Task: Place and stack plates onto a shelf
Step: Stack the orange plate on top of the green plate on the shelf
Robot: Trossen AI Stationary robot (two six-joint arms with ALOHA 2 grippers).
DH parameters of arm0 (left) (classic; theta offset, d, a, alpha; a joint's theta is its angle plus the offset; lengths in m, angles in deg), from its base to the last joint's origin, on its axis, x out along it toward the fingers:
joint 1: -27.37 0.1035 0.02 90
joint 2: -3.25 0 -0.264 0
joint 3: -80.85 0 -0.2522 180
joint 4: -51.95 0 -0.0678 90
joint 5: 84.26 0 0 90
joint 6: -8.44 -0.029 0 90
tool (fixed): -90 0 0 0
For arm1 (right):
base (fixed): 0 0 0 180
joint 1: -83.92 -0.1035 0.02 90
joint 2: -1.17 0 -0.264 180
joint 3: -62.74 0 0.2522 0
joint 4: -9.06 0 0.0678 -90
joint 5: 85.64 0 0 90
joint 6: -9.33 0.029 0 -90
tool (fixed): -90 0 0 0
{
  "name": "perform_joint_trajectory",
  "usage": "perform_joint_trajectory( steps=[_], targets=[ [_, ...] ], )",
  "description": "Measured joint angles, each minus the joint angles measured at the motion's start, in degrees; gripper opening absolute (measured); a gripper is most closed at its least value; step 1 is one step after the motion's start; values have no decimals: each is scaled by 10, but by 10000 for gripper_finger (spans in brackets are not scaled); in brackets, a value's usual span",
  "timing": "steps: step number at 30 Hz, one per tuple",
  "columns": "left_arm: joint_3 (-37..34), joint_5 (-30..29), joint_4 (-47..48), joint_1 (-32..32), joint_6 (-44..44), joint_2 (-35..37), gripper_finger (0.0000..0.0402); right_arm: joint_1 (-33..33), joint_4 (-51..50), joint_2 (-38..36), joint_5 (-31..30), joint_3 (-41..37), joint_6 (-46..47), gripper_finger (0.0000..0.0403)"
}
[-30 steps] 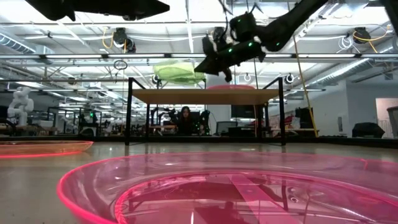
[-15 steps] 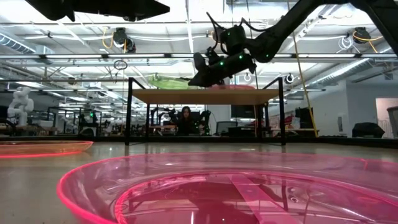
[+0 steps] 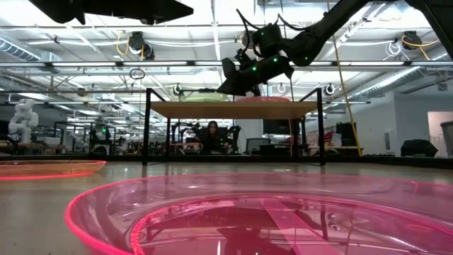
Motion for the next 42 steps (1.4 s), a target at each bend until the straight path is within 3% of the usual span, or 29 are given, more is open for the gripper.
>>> perform_joint_trajectory(
  steps=[11,22,30,36,42],
  targets=[
    [0,0,9,0,2,0,102,-1,-12,-26,4,0,-66,86],
    [0,0,102,-1,24,0,102,-54,-196,-235,6,-17,-196,86],
    [2,-56,247,-47,47,0,102,-108,-159,-451,6,-212,-169,86],
    [8,-54,364,-111,98,-8,102,-143,18,-598,5,-395,-154,86],
    [9,-38,466,-184,211,-13,102,-158,170,-679,3,-511,-127,86]
  ],
)
